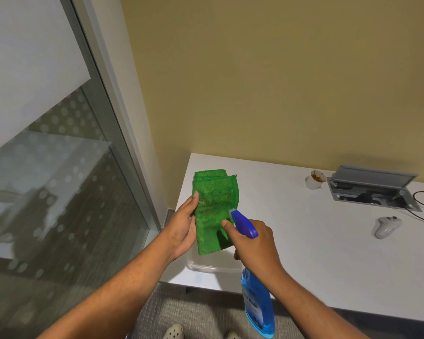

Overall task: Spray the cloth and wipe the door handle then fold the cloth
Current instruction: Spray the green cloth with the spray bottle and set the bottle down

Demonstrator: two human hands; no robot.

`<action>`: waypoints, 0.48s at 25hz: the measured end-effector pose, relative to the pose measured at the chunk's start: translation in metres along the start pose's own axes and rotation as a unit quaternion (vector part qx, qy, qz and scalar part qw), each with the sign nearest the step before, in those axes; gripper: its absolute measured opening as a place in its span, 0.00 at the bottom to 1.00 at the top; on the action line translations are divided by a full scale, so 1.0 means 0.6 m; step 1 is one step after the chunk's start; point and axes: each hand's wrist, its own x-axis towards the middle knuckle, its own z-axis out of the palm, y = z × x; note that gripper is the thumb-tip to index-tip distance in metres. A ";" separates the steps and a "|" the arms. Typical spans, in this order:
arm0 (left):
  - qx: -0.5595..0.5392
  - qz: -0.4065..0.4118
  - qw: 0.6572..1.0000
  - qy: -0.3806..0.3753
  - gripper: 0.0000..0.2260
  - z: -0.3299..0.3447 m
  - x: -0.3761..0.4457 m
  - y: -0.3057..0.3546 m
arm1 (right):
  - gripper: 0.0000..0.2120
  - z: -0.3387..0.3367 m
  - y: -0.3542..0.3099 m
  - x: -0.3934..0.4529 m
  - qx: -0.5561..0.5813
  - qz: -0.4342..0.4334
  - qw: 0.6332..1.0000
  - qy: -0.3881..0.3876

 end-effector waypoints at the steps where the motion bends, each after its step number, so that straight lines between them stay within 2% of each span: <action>1: -0.003 -0.002 1.000 -0.001 0.24 0.001 0.001 -0.002 | 0.25 0.005 -0.001 -0.004 0.000 -0.006 1.000 -0.006; 7: -0.005 -0.014 1.000 0.015 0.22 0.010 0.005 -0.016 | 0.24 0.046 -0.001 -0.018 0.017 -0.018 0.999 -0.039; 12: -0.018 -0.008 1.000 0.007 0.25 0.005 0.004 -0.009 | 0.24 0.029 0.019 -0.025 0.007 -0.005 0.999 -0.035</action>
